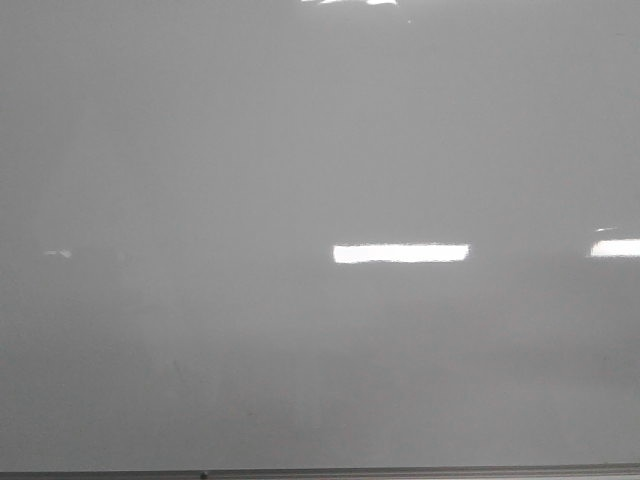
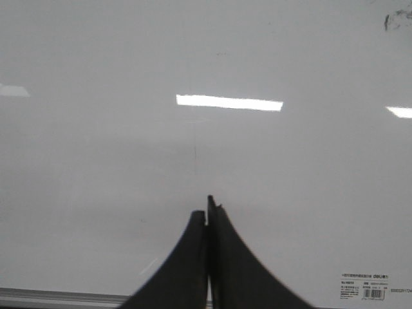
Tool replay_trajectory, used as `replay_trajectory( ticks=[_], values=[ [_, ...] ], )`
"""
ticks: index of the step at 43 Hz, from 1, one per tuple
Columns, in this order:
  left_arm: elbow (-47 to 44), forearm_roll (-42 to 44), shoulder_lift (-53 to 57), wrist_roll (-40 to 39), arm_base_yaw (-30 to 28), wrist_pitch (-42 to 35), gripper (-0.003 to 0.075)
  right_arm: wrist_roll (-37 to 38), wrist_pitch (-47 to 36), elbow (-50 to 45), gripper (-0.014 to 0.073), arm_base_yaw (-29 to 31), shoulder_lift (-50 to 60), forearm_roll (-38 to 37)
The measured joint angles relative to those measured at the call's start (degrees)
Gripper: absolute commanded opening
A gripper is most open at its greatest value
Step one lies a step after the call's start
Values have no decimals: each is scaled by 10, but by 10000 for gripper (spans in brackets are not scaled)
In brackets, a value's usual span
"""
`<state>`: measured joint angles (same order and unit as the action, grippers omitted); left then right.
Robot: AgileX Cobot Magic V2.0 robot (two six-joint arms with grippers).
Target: Write number 8 on whiteboard
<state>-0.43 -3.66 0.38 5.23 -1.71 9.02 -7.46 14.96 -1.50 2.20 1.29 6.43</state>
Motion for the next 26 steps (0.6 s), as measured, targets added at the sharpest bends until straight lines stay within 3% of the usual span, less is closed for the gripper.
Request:
replay_trajectory(
  ticks=[26],
  values=[
    [0,0,0,0,0,0,-21,0,-23,0,-68,0,0,0]
  ],
)
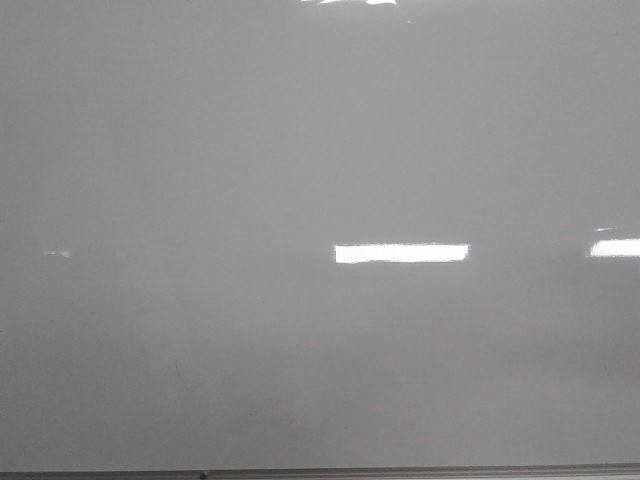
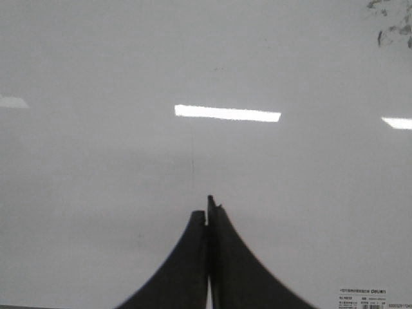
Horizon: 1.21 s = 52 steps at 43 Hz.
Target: Write number 8 on whiteboard
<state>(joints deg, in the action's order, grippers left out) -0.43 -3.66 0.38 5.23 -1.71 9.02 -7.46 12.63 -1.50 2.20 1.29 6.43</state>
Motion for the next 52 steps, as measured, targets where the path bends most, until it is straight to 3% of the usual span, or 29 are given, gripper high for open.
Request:
replay_trajectory(
  ticks=[8,15,27,41,43,46,50,52],
  values=[
    [0,-10,0,0,0,-46,-21,0,-9,11,-68,0,0,12],
    [13,-40,0,0,0,-107,-21,0,35,94,-65,0,0,16],
    [148,-27,-73,0,0,1,-21,0,119,237,-58,0,-81,22],
    [195,-25,-199,0,0,69,-12,0,125,256,-20,0,-173,30],
    [195,-25,-204,0,0,70,21,0,125,256,28,0,-174,30],
    [195,-25,-205,0,0,70,134,0,125,256,164,0,-174,31],
    [195,-24,-205,0,0,70,360,0,125,256,395,0,-174,31],
    [195,-24,-205,0,0,70,457,0,125,256,471,0,-174,32]
  ],
)
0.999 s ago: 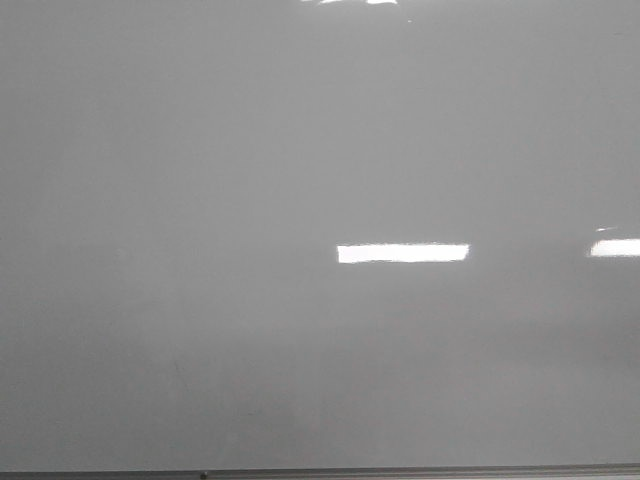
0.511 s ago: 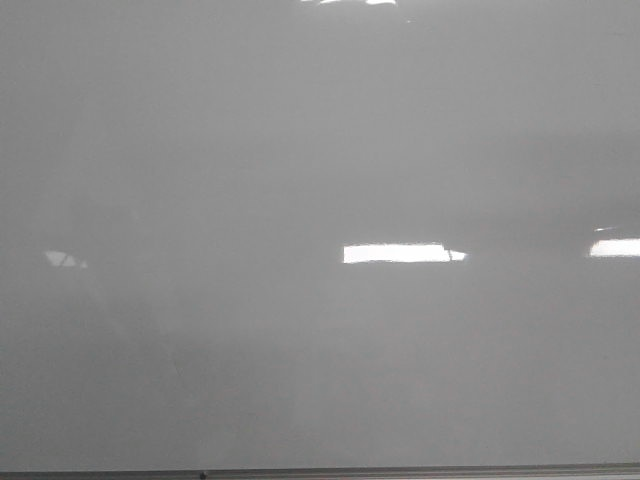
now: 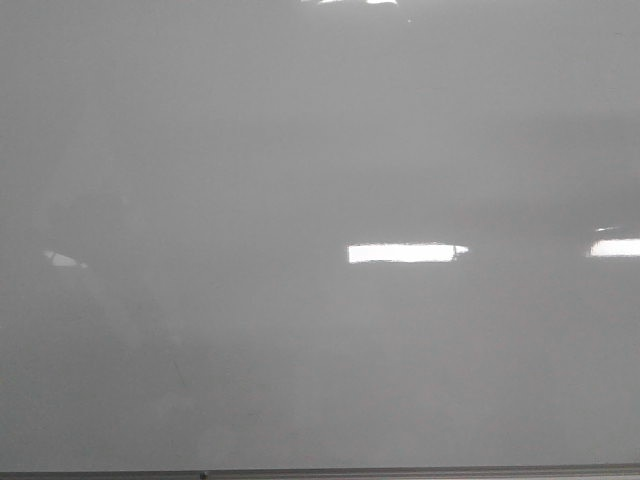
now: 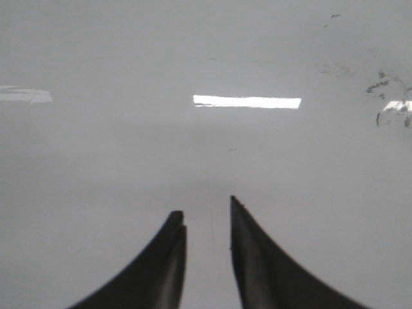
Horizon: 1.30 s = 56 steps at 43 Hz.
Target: Write number 8 on whiteboard
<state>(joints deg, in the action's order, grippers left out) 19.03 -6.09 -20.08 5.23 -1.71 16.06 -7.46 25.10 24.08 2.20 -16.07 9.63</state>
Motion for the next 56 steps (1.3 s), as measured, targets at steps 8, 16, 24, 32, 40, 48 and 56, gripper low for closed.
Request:
replay_trajectory(
  ticks=[8,16,24,32,40,48,56],
  values=[
    [0,-4,0,0,0,-4,585,0,0,0,608,0,0,0],
    [0,-31,-12,0,0,-16,584,0,0,0,608,0,0,0],
    [33,-69,-141,0,0,16,584,0,0,0,608,0,0,0],
    [91,-115,-327,0,0,27,584,0,0,0,608,0,0,0],
    [117,-120,-462,0,0,-18,554,0,0,0,608,0,0,0],
    [133,-121,-554,0,0,-76,498,0,0,0,608,0,0,0],
    [144,-123,-592,0,0,-112,429,0,0,0,608,0,0,0]
  ],
)
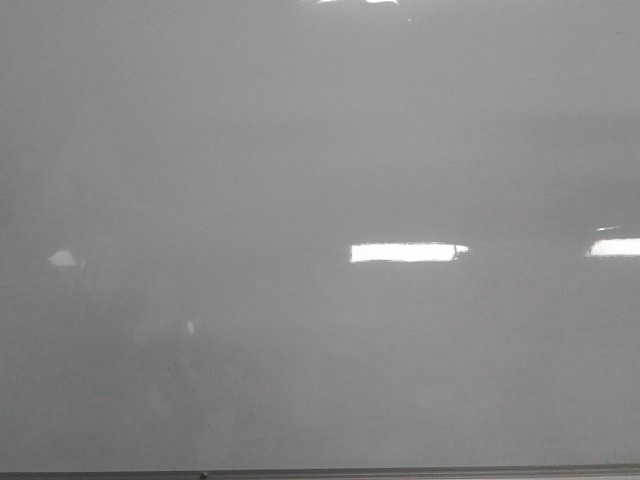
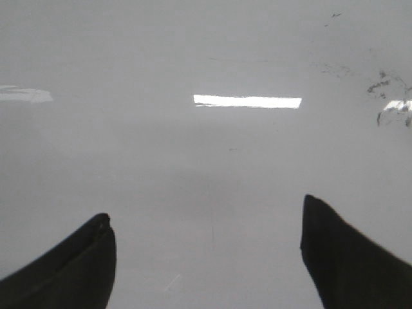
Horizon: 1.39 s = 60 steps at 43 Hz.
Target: Write number 8 on whiteboard
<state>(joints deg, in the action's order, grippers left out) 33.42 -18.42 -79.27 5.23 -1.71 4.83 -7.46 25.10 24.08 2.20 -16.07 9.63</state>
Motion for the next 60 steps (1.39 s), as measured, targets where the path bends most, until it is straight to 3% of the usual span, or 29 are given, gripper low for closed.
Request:
replay_trajectory(
  ticks=[11,23,32,38,44,51,60],
  values=[
    [4,0,-33,0,1,-27,317,0,0,0,608,0,0,0],
    [4,0,-44,0,27,-43,-22,0,0,0,608,0,0,0],
    [4,20,-22,0,29,-16,-21,0,0,0,608,0,0,0],
    [25,33,33,3,29,88,-21,0,1,0,608,0,0,0],
    [93,42,71,58,44,291,-21,0,20,3,608,0,-4,0],
    [186,46,73,157,109,511,-21,0,39,10,589,-5,-40,0],
    [244,51,69,296,226,588,-21,-54,86,39,570,-58,-134,33]
  ],
)
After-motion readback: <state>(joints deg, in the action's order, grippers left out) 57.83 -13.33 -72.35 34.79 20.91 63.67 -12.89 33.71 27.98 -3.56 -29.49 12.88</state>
